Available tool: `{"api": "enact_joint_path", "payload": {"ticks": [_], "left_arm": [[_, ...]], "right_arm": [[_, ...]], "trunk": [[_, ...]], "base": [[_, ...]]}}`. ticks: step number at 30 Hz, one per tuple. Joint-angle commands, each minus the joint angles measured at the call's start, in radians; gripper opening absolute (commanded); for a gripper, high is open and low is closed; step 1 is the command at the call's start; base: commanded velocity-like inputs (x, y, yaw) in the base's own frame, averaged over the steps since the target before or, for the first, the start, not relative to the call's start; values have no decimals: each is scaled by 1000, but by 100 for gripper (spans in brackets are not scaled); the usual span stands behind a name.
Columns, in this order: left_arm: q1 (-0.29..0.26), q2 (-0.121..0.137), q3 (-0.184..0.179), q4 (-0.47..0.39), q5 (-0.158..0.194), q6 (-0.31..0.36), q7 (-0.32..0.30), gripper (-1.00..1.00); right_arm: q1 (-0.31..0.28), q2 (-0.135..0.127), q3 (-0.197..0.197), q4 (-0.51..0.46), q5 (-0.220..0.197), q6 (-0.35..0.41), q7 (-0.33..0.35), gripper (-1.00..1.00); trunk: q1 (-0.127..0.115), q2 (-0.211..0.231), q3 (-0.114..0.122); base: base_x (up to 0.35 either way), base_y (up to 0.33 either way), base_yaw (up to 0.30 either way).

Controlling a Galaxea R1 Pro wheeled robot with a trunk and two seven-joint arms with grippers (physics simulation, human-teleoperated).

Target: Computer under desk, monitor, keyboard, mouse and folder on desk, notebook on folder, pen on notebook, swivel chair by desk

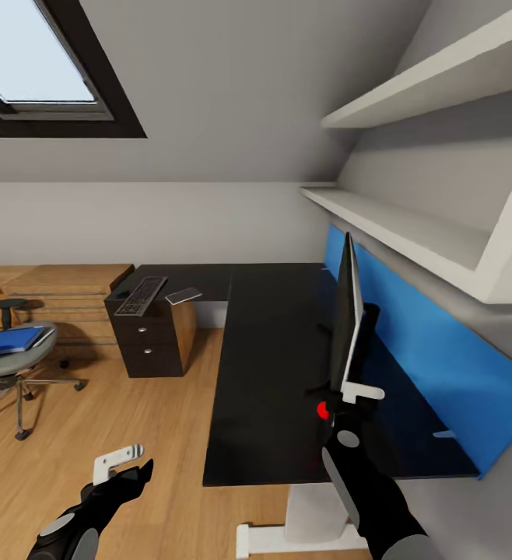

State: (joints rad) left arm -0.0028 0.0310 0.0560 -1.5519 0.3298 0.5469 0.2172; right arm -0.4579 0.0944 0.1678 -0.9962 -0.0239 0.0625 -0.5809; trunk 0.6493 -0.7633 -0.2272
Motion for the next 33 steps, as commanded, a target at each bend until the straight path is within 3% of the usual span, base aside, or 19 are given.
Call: {"api": "enact_joint_path", "payload": {"ticks": [1, 23, 33], "left_arm": [[0, 0, -1, -2, 11, 4, 8, 100], [0, 0, 0, -2, 11, 5, 8, 100], [0, 0, 1, -2, 11, 5, 8, 100]], "right_arm": [[-1, -1, 2, -1, -4, 7, -8, 100], [-1, -2, 5, -20, -4, -9, -8, 100], [-1, -2, 6, -23, -4, -9, -8, 100]], "trunk": [[0, -1, -1], [0, -1, -1], [0, -1, -1]], "base": [[0, -110, 0], [0, -9, 0], [-85, -241, 0]]}}
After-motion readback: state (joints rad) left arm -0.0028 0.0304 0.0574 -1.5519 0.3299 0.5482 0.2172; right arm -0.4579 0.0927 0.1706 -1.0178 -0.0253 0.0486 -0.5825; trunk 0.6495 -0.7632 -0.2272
